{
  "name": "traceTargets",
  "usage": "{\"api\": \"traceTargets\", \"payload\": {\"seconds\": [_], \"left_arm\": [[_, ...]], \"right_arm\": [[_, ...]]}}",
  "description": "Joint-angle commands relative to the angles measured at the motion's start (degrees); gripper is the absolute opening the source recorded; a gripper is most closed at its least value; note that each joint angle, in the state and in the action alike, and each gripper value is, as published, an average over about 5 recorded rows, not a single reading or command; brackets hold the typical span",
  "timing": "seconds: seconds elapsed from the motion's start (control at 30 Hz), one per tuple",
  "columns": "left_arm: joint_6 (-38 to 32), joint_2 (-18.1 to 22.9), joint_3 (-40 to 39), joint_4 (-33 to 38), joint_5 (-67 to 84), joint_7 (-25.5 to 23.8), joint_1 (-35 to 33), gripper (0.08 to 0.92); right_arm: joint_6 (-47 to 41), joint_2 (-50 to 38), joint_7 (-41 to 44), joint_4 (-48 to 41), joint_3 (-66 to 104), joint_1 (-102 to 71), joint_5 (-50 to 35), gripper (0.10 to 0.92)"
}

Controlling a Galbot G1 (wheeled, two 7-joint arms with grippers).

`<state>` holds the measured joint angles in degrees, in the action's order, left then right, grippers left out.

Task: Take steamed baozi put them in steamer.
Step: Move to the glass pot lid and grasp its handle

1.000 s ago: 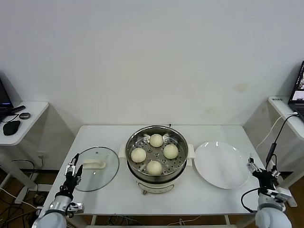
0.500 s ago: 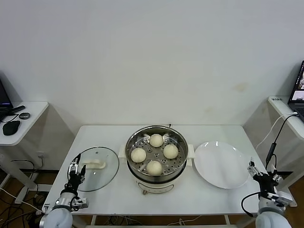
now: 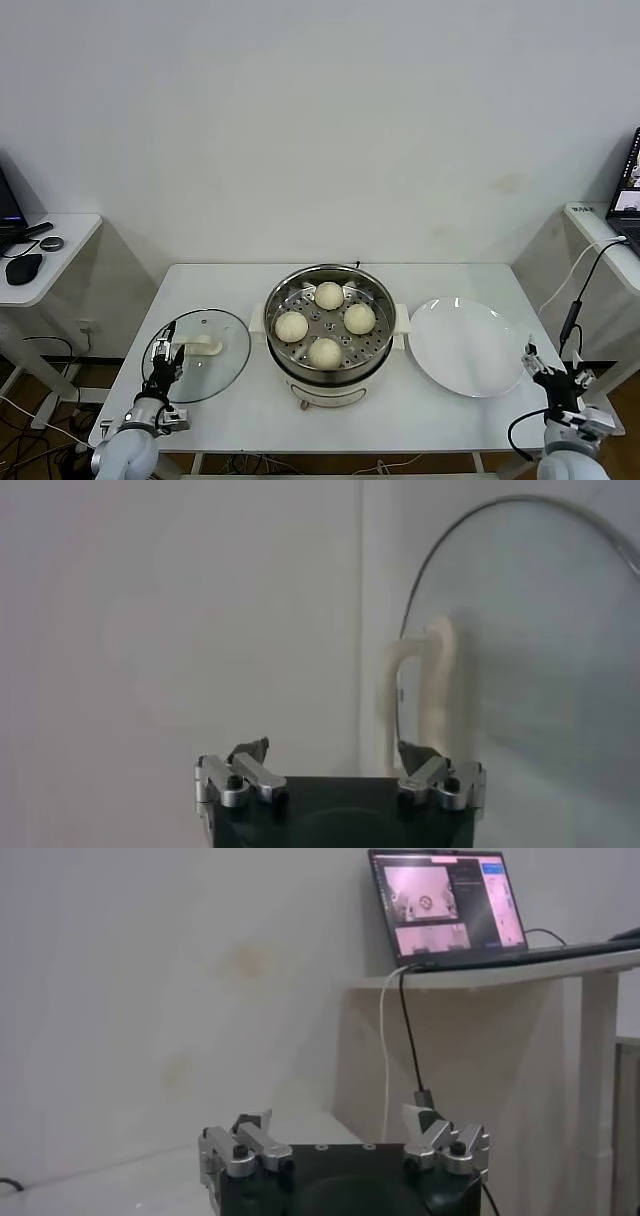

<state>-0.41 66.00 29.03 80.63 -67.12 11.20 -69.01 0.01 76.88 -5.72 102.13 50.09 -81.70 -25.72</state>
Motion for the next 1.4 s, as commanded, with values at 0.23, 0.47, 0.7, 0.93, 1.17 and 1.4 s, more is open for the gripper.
{"api": "traceTargets", "payload": {"seconds": [0.23,0.47,0.7,0.93,1.17,1.4], "left_arm": [[-0.29,-0.02,-1.26,-6.32,-1.37,2.09,5.01,0.823],[-0.35,-0.05,-2.08,-8.53,-1.3,4.33,7.13,0.823],[-0.41,-0.22,-2.88,-9.61,-0.86,4.38,8.75,0.823],[-0.44,-0.15,-3.58,-11.62,-0.76,4.36,9.99,0.823],[-0.67,-0.25,-4.11,-13.6,0.32,4.29,10.6,0.823],[-1.42,-0.19,-4.27,-13.85,0.76,4.07,10.33,0.791]], "right_arm": [[0.45,0.82,-0.12,-0.28,0.01,-0.37,0.9,0.823],[0.62,0.75,-0.15,-0.71,0.34,-0.85,1.09,0.823],[0.92,0.91,-0.15,-1.5,0.29,-0.84,1.59,0.823],[0.9,1.03,-0.14,-1.86,0.18,-0.58,1.89,0.823],[0.92,0.94,-0.13,-1.81,0.26,-0.68,1.89,0.823],[1.0,0.93,-0.14,-1.68,0.31,-0.87,1.91,0.823]]}}
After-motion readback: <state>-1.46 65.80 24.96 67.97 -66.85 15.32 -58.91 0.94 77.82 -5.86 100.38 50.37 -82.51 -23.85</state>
